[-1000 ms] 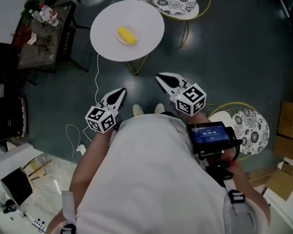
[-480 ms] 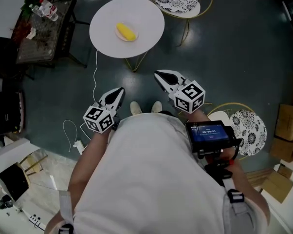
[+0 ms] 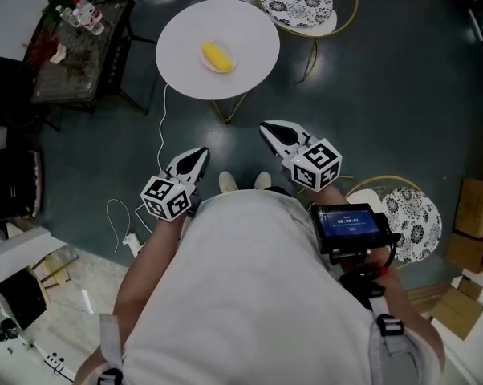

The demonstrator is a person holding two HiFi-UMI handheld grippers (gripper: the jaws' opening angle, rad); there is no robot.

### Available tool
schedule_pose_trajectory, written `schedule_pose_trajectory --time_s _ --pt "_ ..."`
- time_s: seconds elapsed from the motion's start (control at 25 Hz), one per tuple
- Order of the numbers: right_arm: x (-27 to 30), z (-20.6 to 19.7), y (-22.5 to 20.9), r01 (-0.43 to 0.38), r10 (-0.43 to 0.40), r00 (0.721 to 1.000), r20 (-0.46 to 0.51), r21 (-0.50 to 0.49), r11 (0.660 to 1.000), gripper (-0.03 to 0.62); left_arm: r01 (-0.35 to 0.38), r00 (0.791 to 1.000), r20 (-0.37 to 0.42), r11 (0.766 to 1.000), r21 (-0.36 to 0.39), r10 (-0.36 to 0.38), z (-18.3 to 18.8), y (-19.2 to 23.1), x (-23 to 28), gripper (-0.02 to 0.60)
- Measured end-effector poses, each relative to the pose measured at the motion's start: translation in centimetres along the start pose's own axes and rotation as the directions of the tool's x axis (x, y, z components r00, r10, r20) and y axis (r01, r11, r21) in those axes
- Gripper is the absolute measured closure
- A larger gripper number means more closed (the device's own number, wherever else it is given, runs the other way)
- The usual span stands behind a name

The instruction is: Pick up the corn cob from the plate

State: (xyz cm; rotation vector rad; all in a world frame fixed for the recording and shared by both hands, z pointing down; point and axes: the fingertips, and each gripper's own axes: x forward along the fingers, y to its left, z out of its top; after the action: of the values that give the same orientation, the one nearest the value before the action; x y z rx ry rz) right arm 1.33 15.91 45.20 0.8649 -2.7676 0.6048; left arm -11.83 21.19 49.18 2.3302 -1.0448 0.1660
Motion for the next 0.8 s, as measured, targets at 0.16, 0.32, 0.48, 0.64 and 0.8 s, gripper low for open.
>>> schedule_pose_trajectory --time_s 0.16,0.32,0.48,0.64,0.8 --pt "-0.4 0.5 -0.6 0.008 -0.008 1.000 0.004 0.006 1.000 0.588 0.002 1.000 -0.007 1.000 0.005 -0.002 0.5 -0.2 0.5 0.575" --pt "-0.1 0.6 -0.3 0.015 -0.016 1.000 0.006 0.009 1.000 0.588 0.005 1.000 -0.008 1.000 0.010 -0.005 0.9 0.2 0.2 0.576" --pt "0.1 0.5 -0.2 0.023 -0.023 1.000 0.005 0.016 1.000 0.588 0.008 1.000 -0.002 1.000 0.016 -0.008 1.3 0.5 0.2 0.575" --pt "0.1 0.6 -0.4 0.028 -0.028 1.000 0.006 0.019 0.999 0.588 0.014 1.000 -0.002 1.000 0.018 -0.013 1.5 0.5 0.4 0.577" --pt "0.4 0.6 -0.4 0.039 -0.039 0.999 0.003 0.026 0.999 0.587 0.017 1.000 0.001 1.000 0.018 -0.017 1.8 0.7 0.2 0.576"
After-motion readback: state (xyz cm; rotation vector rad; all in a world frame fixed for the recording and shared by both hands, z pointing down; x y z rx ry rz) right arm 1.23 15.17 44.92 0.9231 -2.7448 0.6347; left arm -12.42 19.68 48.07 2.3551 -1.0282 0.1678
